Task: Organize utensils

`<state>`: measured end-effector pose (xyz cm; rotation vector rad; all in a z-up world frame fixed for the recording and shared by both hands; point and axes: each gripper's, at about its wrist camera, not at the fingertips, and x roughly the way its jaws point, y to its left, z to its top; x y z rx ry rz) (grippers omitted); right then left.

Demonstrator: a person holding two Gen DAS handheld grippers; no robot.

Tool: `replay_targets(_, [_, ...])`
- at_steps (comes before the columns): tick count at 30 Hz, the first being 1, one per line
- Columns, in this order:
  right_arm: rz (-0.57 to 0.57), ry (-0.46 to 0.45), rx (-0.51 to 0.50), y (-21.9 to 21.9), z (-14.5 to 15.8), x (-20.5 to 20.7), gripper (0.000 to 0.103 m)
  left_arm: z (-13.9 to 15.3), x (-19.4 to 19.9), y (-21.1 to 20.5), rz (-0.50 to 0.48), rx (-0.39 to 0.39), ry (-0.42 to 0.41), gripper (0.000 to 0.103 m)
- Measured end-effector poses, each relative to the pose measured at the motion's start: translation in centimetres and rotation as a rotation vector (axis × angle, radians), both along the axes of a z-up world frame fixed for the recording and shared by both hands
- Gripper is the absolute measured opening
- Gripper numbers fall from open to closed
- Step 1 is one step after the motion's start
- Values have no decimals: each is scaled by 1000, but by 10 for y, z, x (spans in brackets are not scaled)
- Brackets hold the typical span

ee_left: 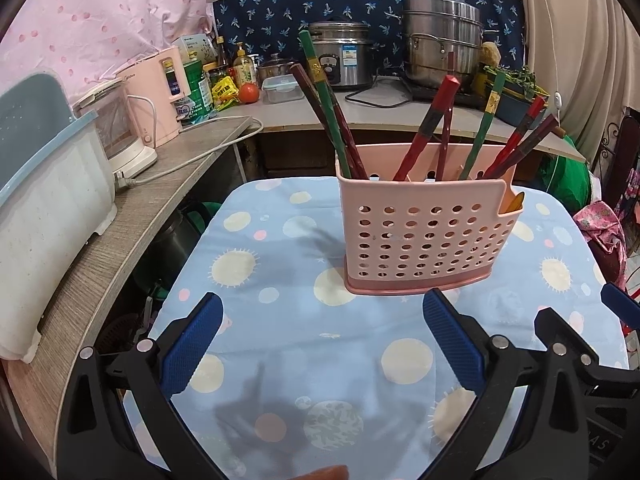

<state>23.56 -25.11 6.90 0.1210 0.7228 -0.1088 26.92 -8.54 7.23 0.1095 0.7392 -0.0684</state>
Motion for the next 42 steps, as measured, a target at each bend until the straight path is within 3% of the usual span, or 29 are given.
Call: replay_targets(42, [1, 2, 0, 0, 0, 0, 96, -1, 1, -1, 16, 11, 13, 96])
